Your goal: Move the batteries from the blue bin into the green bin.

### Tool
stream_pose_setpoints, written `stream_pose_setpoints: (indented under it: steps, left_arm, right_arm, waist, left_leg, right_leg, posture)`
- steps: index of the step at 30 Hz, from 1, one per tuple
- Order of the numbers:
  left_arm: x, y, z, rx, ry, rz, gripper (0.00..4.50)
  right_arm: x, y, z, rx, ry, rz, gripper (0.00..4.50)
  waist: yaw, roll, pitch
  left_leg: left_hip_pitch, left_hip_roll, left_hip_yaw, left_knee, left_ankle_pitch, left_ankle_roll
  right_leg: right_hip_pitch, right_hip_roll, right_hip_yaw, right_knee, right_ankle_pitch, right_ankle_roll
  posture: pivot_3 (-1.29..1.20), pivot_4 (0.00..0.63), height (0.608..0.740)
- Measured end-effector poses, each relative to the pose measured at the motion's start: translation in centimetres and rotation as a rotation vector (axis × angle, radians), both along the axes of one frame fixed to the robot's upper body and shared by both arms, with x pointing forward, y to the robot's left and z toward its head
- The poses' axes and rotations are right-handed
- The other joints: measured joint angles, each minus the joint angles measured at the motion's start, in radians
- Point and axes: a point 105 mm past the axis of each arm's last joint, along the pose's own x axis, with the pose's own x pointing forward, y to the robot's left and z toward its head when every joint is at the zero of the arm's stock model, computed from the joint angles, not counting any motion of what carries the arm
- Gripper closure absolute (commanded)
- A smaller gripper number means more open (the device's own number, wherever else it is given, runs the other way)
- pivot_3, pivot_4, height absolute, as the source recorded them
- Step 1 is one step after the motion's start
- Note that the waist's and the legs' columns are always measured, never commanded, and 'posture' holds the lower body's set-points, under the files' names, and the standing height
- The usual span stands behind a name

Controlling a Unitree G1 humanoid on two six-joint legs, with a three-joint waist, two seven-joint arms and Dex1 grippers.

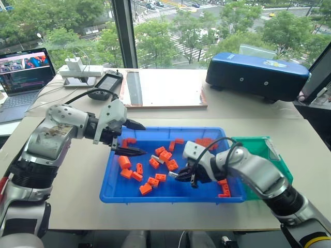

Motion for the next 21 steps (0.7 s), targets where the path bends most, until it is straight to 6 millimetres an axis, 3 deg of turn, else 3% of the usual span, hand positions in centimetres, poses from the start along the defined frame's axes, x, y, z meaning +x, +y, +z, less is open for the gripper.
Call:
stream_pose_setpoints:
  steps: [2,5,10,14,20,21]
  left_arm:
    - [0.0,-0.3,0.2,-0.002,-0.001,-0.015,0.00]
    - [-0.1,-0.7,0.4,-0.023,0.013,-0.047,0.00]
    - [-0.2,-1.4,1.3,-0.074,0.023,-0.089,0.00]
    - [-0.6,-1.7,2.1,-0.131,0.043,-0.121,0.00]
    - [-1.0,-2.3,3.0,-0.199,0.045,-0.164,0.00]
    - [-1.0,-2.3,3.2,-0.210,0.043,-0.162,0.00]
  right_arm:
    - [0.5,-1.3,1.7,0.000,-0.030,-0.011,4.25]
    - [1.5,-5.3,5.0,-0.024,-0.091,-0.074,4.25]
    - [2.5,-14.1,10.1,-0.131,-0.225,-0.288,4.25]
    - [1.9,-17.8,9.5,-0.189,-0.184,-0.365,4.25]
    - [0.8,-18.2,6.0,-0.177,-0.061,-0.362,4.25]
    - [0.7,-18.3,5.5,-0.183,-0.048,-0.369,3.24]
  waist:
    - [0.001,0.000,0.000]
    - [0.010,0.000,0.000]
    - [0.016,0.001,0.001]
    - [0.005,0.001,0.001]
    - [-0.007,0.002,0.001]
    - [-0.006,0.002,0.001]
  left_leg:
    - [0.000,0.000,0.000,0.000,0.000,0.000]
    - [-0.001,0.000,0.000,0.000,0.000,0.000]
    - [-0.001,0.000,0.002,0.000,0.000,0.001]
    - [-0.001,0.001,0.002,0.000,0.000,0.001]
    - [-0.001,0.001,0.002,0.000,0.000,0.001]
    - [-0.001,0.000,0.002,0.000,0.000,0.001]
  right_leg:
    - [0.000,0.000,0.000,0.000,0.000,0.000]
    - [0.000,-0.001,0.000,-0.001,0.000,0.000]
    - [0.000,-0.001,0.000,-0.003,0.000,0.000]
    - [0.000,-0.001,0.000,-0.002,0.000,0.000]
    - [0.000,-0.001,0.001,-0.001,0.000,0.000]
    - [0.000,-0.001,0.001,-0.001,0.000,0.000]
  posture:
    - [0.00,0.150,0.732]
    - [0.00,0.150,0.732]
    - [0.00,0.150,0.732]
    - [0.00,0.150,0.732]
    - [0.00,0.150,0.732]
    - [0.00,0.150,0.732]
